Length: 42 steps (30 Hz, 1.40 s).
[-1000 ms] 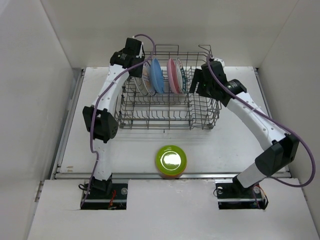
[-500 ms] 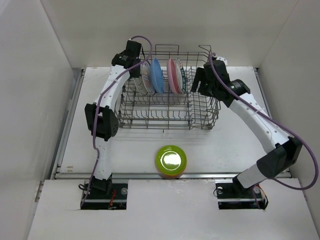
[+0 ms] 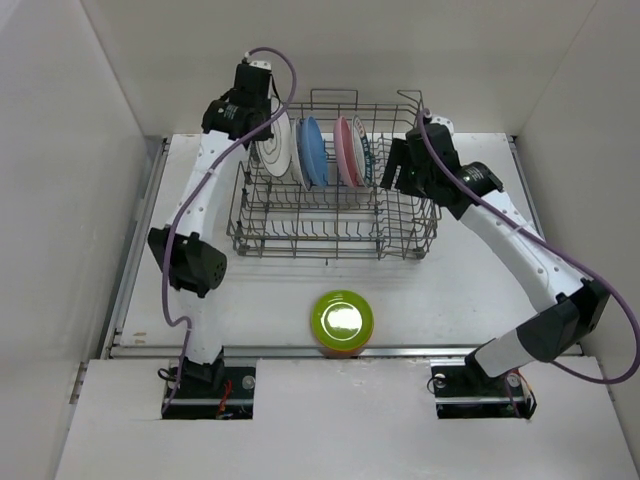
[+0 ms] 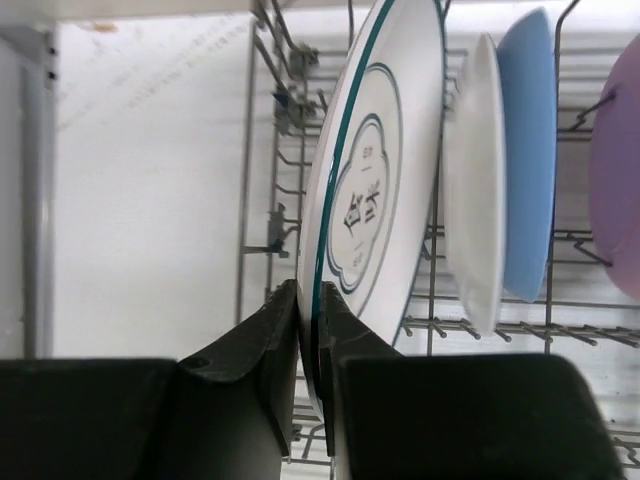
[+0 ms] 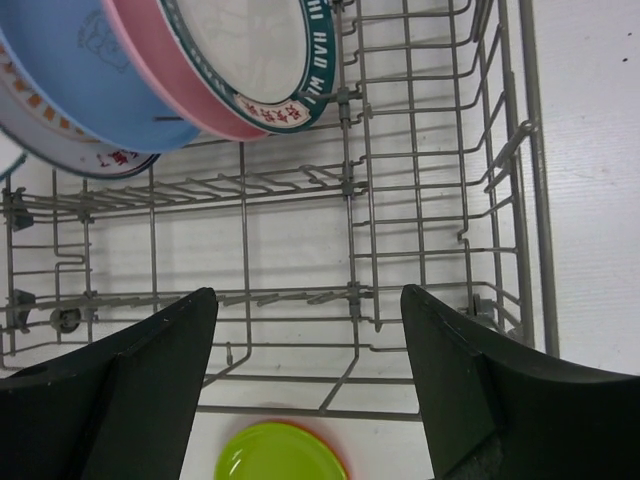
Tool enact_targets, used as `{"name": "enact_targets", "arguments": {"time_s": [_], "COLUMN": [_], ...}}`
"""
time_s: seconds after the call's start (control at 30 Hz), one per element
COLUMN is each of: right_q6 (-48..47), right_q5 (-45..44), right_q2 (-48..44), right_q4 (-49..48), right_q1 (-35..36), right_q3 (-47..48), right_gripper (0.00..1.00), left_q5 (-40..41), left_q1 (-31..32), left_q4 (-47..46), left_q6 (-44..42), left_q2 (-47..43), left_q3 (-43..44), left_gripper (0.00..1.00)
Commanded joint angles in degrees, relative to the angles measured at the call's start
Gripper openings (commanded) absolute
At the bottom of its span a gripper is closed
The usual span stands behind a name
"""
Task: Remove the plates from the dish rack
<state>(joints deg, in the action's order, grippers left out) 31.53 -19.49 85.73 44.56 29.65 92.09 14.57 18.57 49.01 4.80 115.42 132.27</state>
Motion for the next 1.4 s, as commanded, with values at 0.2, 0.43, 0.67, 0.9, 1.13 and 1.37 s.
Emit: {"name": "enact_targets", "arguments": {"time_s": [0.2,0.43,0.67,0.9,1.13,1.37], "right_q6": [0.82,-6.03,-10.26,-10.26,-10.78,-13.33], "right_q5": [-2.40,6.11,11.31,12.98,10.70,5.17], "right_q2": [-3.64,0.48,15.23,30.09,38.10,42.75], "right_q4": [1.06,-1.84,-8.67,-13.87,-19.42,-20.56], "right_q1": [3.57,6.82,10.25,11.48,13.24,14.56], "right_q3": [2.21,6.95,24.43,39.12,41.93,43.78], "right_gripper": [0.80,0.80,0.76,0.64,0.55,0.51], "left_q5": [7.84,9.68,-2.57,-30.33,-40.05,-34.96], "left_q1": [0.07,-5.54,-23.88,-43.23,-49.67,-51.70], "left_q4": [-2.43,1.69,11.36,22.52,26.57,22.54], "left_q6": [-1.63,-4.62,-6.99,-13.04,-28.51,-33.53], "left_q2": [-11.87,-20.48,-31.30,-32.01,-30.86,-27.00], "left_q3": [1.94,4.23,-9.11,-24.40,-41.11,-51.84], "left_gripper": [0.00,0.00,0.00,0.00,0.00,0.00]}}
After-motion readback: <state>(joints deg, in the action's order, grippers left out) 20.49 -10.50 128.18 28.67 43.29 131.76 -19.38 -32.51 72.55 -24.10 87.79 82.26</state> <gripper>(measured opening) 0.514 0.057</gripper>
